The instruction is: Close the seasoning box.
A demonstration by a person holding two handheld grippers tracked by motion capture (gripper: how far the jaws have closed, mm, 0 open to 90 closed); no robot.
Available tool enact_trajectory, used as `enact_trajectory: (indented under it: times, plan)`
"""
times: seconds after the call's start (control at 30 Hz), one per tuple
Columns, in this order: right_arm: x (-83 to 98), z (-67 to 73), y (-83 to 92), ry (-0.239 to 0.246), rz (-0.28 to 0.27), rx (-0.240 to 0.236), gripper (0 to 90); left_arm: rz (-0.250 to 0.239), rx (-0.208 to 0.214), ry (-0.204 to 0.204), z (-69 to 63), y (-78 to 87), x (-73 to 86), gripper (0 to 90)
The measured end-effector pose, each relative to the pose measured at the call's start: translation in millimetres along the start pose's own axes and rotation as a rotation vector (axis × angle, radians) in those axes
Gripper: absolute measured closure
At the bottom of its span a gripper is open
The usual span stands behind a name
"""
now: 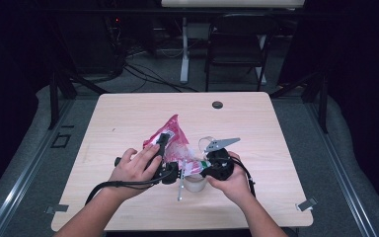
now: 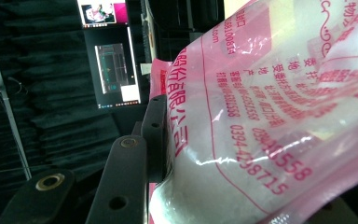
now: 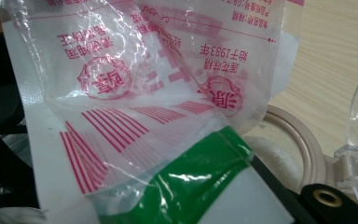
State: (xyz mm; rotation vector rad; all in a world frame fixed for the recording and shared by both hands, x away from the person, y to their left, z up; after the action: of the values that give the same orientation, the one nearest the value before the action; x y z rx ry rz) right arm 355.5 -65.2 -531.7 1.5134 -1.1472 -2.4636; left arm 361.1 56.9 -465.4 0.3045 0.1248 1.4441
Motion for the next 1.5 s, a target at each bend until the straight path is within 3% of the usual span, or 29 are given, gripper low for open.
enact_trajectory:
  times: [0.17,0.47,0.63,0.83,0.97,1.5]
  plan:
    - [0.7,-1.1,-0.6,0.001,0.004,0.003,90.0,0.009,0.034,-0.01,-3.7,-2.1,1.1,66.2]
    - [1.5,-0.5,-1.7,0.003,0.009,0.007,90.0,0.016,0.037,-0.05,-3.5,-1.9,2.5,65.6]
    - [1.6,-1.2,-1.5,0.006,0.011,0.012,90.0,0.024,0.061,-0.055,-5.9,-1.9,3.5,65.1]
    - [2.3,-0.9,-2.3,0.009,0.015,0.017,90.0,0.026,0.061,-0.066,-6.7,-1.9,3.2,64.8]
    - [2.5,-0.9,-2.4,0.011,0.018,0.015,90.0,0.021,0.051,-0.066,-5.8,-1.7,2.8,64.7]
    - [2.9,-1.1,-3.7,0.017,0.021,0.026,90.0,0.033,0.085,-0.059,-12.0,-4.1,7.5,64.0]
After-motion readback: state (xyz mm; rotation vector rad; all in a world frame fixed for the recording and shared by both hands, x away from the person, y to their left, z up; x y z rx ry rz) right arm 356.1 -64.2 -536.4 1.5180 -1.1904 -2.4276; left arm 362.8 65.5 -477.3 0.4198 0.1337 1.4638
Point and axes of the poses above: each handheld gripper's, and its own axes: y roughly backward along the jaws, x roughly out of its underside, z roughly to its left, the point moved 8 cm from there along -y, roughly forward along the jaws, and after that the axes turned 4 degrees about x, right-handed, at the moved point
